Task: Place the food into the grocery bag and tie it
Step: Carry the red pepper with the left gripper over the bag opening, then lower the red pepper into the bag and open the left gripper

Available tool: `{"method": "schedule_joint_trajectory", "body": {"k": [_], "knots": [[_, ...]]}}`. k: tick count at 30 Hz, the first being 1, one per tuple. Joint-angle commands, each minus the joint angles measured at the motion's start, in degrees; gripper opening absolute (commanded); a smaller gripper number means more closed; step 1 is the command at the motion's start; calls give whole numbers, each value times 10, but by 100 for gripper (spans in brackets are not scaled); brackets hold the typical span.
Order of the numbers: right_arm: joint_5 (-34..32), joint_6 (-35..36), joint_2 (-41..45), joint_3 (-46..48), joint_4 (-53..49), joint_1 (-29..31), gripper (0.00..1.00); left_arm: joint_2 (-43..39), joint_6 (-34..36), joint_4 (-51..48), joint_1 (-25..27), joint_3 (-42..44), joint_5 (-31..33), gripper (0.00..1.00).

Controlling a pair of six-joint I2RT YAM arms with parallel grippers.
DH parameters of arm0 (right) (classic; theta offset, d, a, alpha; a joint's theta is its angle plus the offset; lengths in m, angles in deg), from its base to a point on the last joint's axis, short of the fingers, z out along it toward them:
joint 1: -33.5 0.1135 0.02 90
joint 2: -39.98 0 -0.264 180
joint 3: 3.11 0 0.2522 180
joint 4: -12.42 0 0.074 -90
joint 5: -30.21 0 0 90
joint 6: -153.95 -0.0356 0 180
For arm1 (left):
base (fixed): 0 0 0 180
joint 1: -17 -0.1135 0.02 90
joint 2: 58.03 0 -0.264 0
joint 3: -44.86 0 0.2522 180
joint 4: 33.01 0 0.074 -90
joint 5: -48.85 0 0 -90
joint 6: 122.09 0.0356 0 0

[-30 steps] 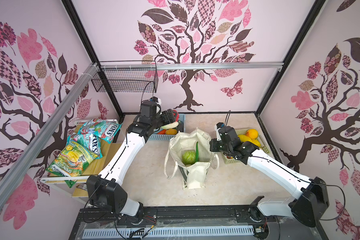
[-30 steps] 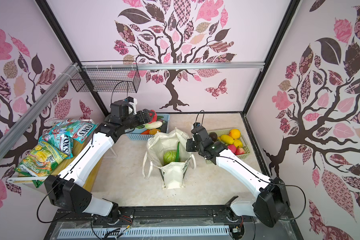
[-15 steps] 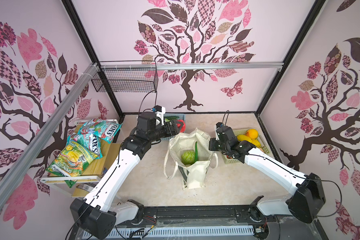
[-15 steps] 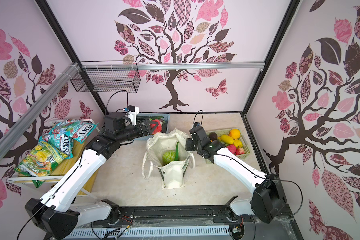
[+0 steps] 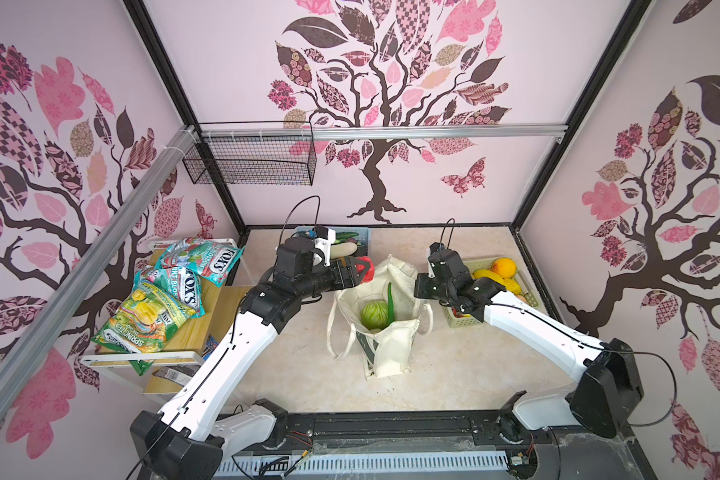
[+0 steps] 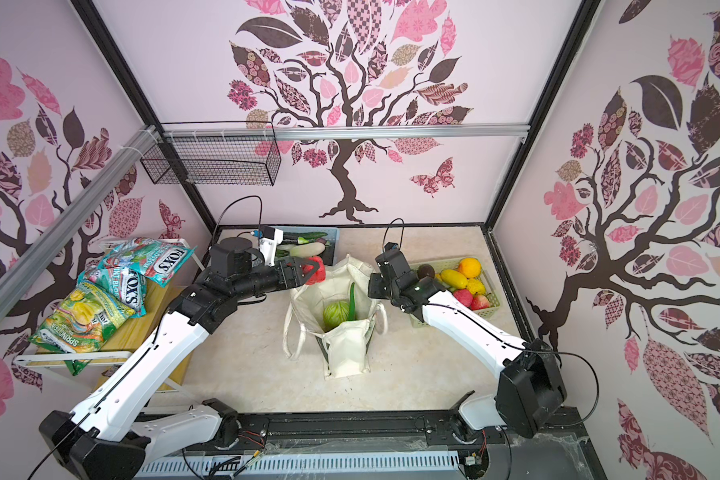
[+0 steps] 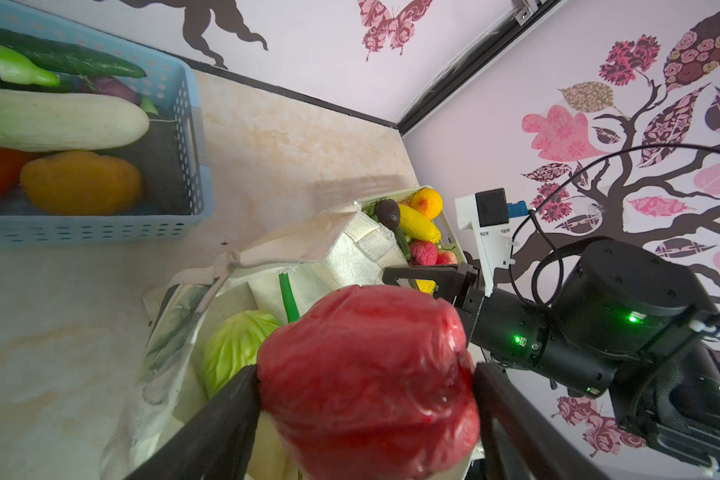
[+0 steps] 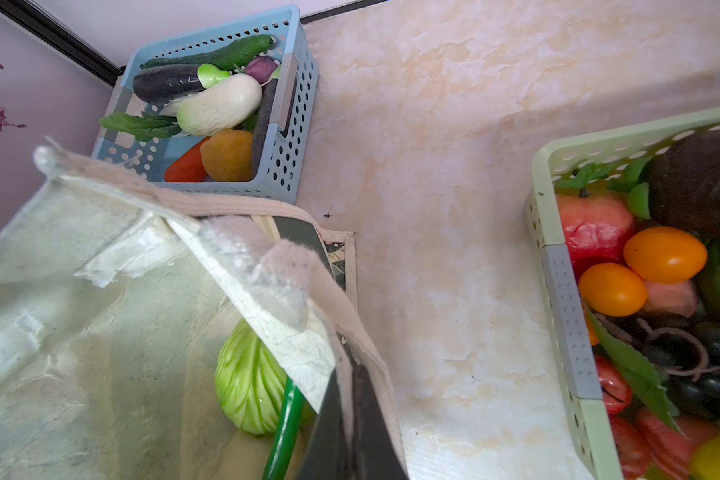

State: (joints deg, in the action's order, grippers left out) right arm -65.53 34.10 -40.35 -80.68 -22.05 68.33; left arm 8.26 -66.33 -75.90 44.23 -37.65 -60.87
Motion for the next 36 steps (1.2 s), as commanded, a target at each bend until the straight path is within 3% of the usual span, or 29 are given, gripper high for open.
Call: {"method": "schedule_joint_trajectory", "body": {"k": [1, 17, 36], "knots": [[4, -7, -15, -25, -10, 4, 2, 7, 24, -19, 23, 6, 4, 80], [1, -5, 0, -16, -9, 4, 2, 59, 48, -34, 129, 24, 87, 80], [7, -9, 24, -12, -2, 3, 2, 140, 64, -29, 161, 63, 146, 79]]}}
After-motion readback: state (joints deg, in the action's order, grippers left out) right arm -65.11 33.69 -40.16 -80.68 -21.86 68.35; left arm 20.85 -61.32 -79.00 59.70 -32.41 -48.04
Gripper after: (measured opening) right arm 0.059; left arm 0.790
